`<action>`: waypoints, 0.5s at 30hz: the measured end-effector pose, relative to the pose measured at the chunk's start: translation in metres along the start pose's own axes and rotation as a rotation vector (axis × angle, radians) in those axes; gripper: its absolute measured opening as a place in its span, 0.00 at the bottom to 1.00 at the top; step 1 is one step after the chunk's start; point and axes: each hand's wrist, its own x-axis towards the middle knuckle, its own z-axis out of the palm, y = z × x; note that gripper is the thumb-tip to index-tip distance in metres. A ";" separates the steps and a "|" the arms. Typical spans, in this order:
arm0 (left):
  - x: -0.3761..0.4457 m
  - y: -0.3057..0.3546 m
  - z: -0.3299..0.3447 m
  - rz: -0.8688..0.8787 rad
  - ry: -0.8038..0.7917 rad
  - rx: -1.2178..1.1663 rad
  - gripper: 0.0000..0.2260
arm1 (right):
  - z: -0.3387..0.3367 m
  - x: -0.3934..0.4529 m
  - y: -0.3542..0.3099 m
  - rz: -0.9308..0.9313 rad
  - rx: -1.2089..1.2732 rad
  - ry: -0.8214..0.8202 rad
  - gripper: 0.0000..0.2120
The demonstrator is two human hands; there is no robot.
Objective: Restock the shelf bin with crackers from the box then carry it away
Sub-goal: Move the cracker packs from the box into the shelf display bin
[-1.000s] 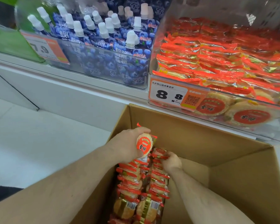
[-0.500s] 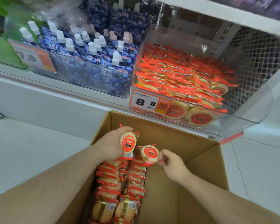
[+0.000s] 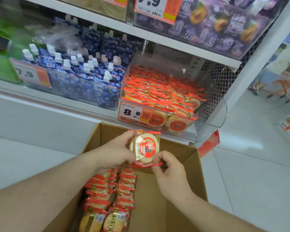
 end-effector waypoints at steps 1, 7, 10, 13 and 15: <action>0.000 0.002 0.002 0.022 0.004 -0.058 0.39 | 0.000 0.000 -0.002 -0.007 -0.006 0.005 0.20; 0.001 0.008 0.009 0.144 0.076 0.023 0.29 | -0.010 0.005 -0.008 0.046 -0.061 -0.110 0.17; 0.000 0.014 0.008 0.181 0.131 0.166 0.39 | -0.021 0.009 -0.010 0.149 -0.168 -0.214 0.18; -0.005 0.026 0.009 0.233 0.126 0.463 0.48 | -0.034 0.015 -0.013 0.036 -0.286 -0.017 0.21; -0.007 0.032 0.014 0.250 0.111 0.625 0.50 | -0.041 0.021 -0.014 -0.088 -0.346 0.057 0.27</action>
